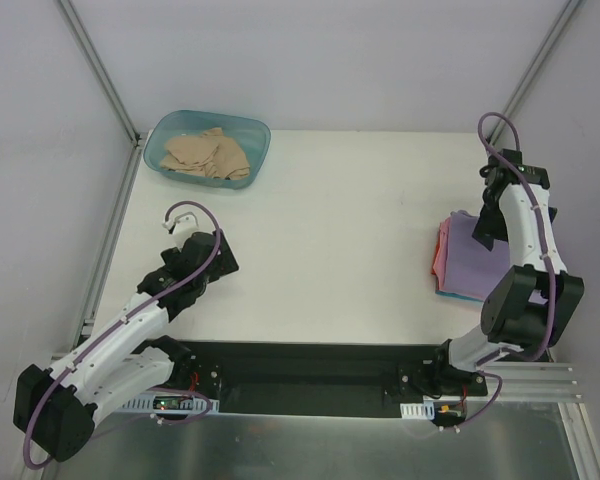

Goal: Fold and stack the t-shirts
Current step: Put the neatly folded tshirt into the corner of the board with the right arm

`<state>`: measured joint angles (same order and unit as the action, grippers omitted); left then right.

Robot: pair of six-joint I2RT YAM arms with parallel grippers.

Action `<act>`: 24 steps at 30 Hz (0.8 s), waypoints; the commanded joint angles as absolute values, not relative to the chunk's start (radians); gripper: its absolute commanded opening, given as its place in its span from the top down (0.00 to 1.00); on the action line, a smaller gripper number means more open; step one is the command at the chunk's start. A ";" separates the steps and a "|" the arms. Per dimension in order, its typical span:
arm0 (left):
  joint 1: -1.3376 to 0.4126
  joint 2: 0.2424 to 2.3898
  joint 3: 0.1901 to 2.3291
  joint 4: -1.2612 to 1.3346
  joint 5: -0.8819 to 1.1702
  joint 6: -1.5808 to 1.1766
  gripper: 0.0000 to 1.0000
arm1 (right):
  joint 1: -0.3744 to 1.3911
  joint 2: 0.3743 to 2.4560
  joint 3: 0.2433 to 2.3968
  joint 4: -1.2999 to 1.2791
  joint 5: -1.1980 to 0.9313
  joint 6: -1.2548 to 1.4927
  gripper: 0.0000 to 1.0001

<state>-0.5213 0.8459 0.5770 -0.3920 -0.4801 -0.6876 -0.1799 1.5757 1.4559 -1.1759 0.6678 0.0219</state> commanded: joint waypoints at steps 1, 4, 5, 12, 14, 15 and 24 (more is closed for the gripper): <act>-0.511 0.859 0.595 -0.393 -0.492 -0.683 0.01 | -0.186 1.431 1.372 -1.066 0.352 0.042 0.03; -0.511 0.858 0.595 -0.394 -0.489 -0.681 0.01 | -0.186 1.410 1.327 -0.983 0.258 0.035 0.03; -0.511 0.856 0.595 -0.394 -0.489 -0.681 0.01 | -0.186 1.408 1.307 -0.964 0.253 0.035 0.03; -0.509 0.827 0.586 -0.394 -0.491 -0.681 0.01 | -0.265 1.410 1.209 -0.882 0.203 0.057 0.03; -0.509 0.825 0.586 -0.394 -0.488 -0.681 0.00 | -0.300 1.414 1.174 -0.839 0.131 0.054 0.03; -0.509 0.825 0.587 -0.394 -0.486 -0.681 0.01 | -0.302 1.419 1.163 -0.830 0.123 0.048 0.03; -0.508 0.813 0.603 -0.400 -0.465 -0.672 0.01 | -0.310 1.422 1.127 -0.776 0.091 0.040 0.03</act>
